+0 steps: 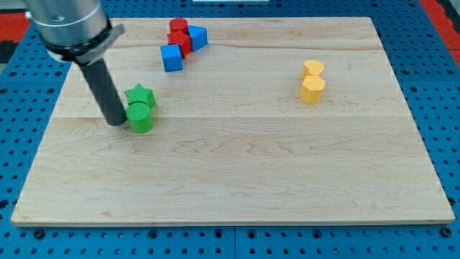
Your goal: Push the green circle to the center
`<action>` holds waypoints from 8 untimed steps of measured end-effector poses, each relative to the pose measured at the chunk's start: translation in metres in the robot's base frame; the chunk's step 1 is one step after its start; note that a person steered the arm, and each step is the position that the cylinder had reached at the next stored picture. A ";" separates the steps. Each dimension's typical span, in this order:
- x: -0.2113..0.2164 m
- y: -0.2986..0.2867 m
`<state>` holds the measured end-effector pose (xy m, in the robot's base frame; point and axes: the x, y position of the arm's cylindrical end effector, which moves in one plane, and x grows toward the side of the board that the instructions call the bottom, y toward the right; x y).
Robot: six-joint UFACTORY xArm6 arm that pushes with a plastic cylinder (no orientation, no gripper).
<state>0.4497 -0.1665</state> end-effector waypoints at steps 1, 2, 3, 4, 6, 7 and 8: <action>-0.001 0.038; 0.000 0.067; 0.000 0.081; 0.000 0.096; -0.015 0.147; -0.022 0.176; -0.026 0.205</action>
